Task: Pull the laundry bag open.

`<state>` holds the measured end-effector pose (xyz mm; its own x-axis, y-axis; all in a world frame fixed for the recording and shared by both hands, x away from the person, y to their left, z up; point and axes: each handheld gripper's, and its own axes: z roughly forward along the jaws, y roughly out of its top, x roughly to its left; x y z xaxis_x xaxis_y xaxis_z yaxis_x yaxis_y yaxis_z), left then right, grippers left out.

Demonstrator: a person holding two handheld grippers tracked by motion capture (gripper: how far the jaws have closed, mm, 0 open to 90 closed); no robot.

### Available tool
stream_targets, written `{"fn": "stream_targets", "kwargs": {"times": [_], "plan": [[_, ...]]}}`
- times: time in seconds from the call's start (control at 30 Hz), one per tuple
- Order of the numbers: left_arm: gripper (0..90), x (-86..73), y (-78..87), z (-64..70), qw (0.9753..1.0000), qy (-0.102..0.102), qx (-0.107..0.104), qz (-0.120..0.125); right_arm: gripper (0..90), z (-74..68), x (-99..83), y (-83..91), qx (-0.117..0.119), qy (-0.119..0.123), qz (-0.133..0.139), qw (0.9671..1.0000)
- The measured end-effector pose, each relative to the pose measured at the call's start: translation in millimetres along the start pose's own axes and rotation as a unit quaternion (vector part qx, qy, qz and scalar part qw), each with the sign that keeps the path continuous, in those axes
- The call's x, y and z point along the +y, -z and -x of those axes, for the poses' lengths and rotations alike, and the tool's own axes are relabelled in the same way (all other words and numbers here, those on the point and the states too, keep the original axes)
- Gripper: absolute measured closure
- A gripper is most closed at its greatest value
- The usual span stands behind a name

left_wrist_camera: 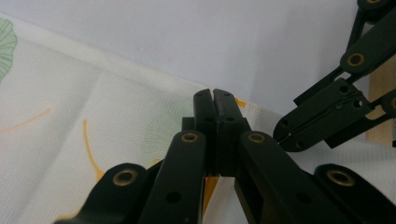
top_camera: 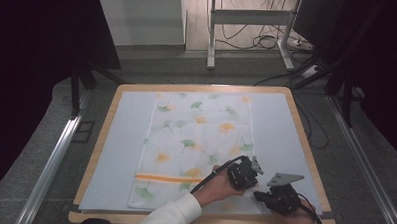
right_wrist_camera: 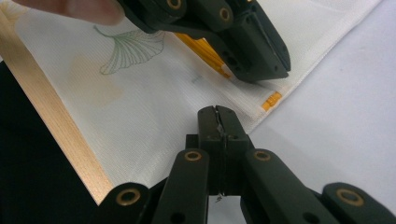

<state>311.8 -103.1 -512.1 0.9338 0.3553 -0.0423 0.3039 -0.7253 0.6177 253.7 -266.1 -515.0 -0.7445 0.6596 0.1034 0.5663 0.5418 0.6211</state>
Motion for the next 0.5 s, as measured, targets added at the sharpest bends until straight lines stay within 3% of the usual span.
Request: {"fn": "stream_targets", "kwargs": {"times": [0.5], "plan": [[90.0, -10.0, 6.6, 2.0, 0.9999, -0.004, 0.008, 0.007, 89.3, 0.7, 0.8, -0.5, 0.002, -0.017, -0.004, 0.9998]]}}
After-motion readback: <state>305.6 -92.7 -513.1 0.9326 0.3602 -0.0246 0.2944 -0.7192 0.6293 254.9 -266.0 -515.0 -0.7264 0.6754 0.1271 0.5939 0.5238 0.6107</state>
